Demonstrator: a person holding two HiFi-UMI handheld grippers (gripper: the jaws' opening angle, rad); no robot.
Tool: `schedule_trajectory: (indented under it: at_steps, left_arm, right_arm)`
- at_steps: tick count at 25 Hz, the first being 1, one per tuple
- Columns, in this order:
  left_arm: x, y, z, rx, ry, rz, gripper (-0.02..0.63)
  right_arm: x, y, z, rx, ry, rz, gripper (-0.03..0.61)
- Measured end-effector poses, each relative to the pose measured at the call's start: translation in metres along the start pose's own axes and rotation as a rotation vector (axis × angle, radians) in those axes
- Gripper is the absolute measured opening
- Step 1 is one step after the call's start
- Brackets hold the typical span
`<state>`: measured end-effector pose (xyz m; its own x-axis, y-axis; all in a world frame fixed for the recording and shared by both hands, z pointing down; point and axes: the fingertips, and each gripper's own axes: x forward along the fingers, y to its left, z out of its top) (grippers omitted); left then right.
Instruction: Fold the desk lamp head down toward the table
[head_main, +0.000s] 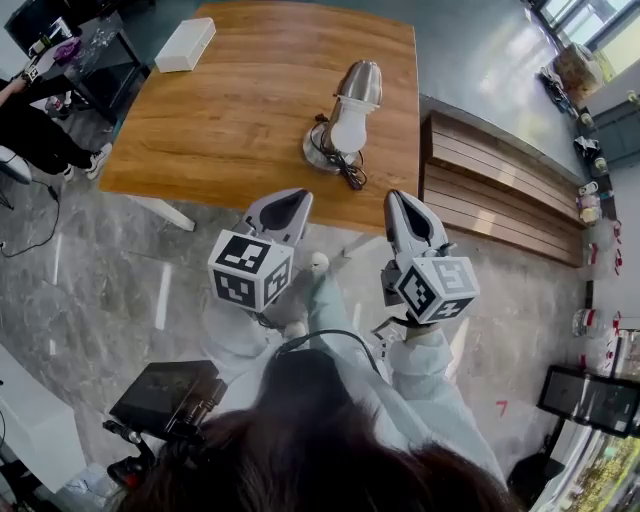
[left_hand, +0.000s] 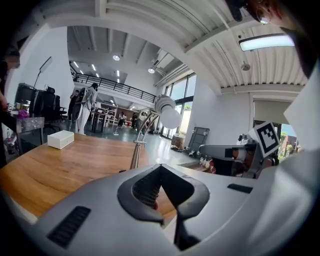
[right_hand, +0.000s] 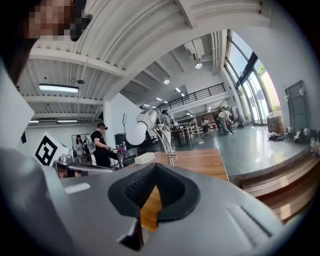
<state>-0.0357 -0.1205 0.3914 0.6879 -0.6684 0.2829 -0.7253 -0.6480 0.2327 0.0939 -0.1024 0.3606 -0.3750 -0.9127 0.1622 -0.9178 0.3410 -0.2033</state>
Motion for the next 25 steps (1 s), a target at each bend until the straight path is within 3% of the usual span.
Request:
schedule_trajectory:
  at_steps: [5,12,17,20,22,25]
  left_arm:
    - [0.071,0.043,0.017,-0.009,0.056,-0.027,0.003]
    - [0.147,0.091,0.025,-0.101,0.096,-0.068,0.003]
    - [0.174,0.098,0.019,-0.109,0.134,-0.153,0.005]
    - [0.188,0.100,0.023,-0.102,0.148,-0.195,0.005]
    - [0.195,0.104,0.024,-0.085,0.164,-0.227,0.006]
    - [0.209,0.116,0.025,-0.068,0.183,-0.269,0.071]
  right_arm:
    - [0.068,-0.050,0.011,0.082,0.049,0.074,0.002]
    - [0.149,-0.086,0.032,0.249,0.138,0.260,0.002]
    - [0.171,-0.077,0.035,0.067,0.199,0.444,0.022]
    - [0.177,-0.067,0.033,0.020,0.261,0.580,0.063]
    - [0.181,-0.061,0.039,-0.038,0.252,0.645,0.095]
    - [0.193,-0.055,0.049,-0.196,0.189,0.701,0.101]
